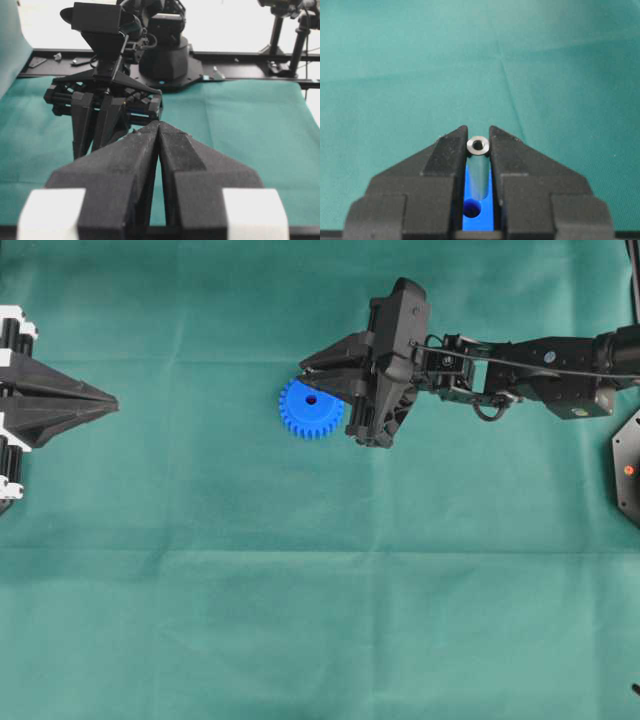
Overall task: Insert the shaft placed at a random location into the center hole of the medium gear at another random location.
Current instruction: 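Align the held shaft above the gear's center hole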
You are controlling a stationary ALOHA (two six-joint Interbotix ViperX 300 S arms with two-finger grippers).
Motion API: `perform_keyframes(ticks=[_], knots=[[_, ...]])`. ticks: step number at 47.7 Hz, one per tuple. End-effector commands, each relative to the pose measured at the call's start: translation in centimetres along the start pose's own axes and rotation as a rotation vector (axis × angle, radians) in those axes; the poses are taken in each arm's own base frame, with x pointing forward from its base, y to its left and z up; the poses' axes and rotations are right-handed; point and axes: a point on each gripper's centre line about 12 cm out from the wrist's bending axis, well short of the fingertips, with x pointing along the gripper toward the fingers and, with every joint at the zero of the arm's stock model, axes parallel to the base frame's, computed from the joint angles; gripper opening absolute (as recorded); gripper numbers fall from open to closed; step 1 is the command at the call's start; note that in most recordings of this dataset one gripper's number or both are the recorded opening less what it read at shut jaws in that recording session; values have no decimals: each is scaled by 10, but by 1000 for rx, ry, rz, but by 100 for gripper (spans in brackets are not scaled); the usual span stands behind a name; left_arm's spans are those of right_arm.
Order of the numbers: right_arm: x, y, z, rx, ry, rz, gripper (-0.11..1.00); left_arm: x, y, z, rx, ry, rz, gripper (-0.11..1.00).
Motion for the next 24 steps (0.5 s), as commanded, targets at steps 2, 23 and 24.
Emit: perform_keyframes(ticks=[2,23,24], knots=[[-2,1,16,-15,-46,0,13,2,0,5,0,-12,1,0],[16,5,-12,-4,-9,7,13,2,0,4,0,-11,1,0],[16,5,-13,-4,-8,7,13,2,0,5,0,-12,1,0]])
